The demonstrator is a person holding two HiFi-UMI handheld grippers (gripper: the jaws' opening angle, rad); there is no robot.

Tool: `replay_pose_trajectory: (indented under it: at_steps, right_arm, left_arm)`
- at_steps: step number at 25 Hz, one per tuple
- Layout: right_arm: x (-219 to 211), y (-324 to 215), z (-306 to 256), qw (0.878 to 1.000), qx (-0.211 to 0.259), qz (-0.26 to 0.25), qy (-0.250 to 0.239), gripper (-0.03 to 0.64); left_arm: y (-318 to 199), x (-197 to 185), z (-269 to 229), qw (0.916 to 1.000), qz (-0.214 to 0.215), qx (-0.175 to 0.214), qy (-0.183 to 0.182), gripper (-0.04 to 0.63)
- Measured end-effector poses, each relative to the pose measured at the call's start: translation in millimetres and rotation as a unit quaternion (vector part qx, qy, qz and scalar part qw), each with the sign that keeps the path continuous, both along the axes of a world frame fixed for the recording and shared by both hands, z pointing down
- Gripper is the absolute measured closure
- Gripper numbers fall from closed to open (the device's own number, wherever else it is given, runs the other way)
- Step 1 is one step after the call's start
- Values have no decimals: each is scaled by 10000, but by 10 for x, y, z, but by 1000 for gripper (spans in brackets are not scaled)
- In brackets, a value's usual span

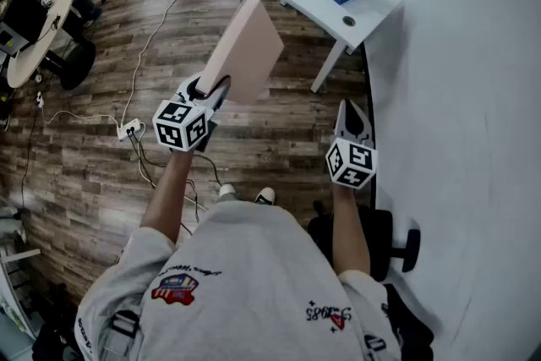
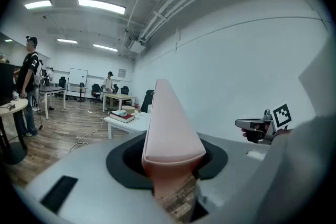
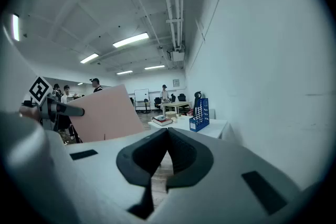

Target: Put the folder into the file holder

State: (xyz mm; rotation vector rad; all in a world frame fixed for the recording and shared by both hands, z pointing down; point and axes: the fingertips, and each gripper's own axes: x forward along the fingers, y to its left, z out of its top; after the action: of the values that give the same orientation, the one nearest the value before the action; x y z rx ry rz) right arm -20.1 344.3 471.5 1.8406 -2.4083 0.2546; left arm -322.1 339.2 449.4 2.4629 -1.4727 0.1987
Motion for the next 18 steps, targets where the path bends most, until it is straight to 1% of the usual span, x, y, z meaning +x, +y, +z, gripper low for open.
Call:
replay_pose_trajectory:
  at_steps: [4, 6, 8, 12, 16, 18]
  right_arm:
    - [-27, 12, -29, 9999, 19, -41, -91, 623]
    - [-38, 5, -14, 9999, 8, -43, -95, 601]
    - [-55, -11, -18, 10000, 10, -46, -81, 601]
    - [-123, -47, -70, 9999, 45, -73, -101, 603]
    - [-131, -51, -19, 9999, -55, -106, -112, 614]
    - [-108, -38, 10, 9998, -103, -103, -137, 614]
  left_arm:
    - [74, -4, 20, 10000, 55, -8, -3, 443]
    - [96, -7, 37, 10000, 27, -8, -17, 443]
    - [112, -23, 54, 10000, 1, -12, -15, 443]
    - [110, -122, 56, 10000, -79, -19, 47, 442]
    - [110, -173, 71, 9998, -170, -46, 123, 442]
    - [121, -172, 73, 9995, -214, -56, 225, 442]
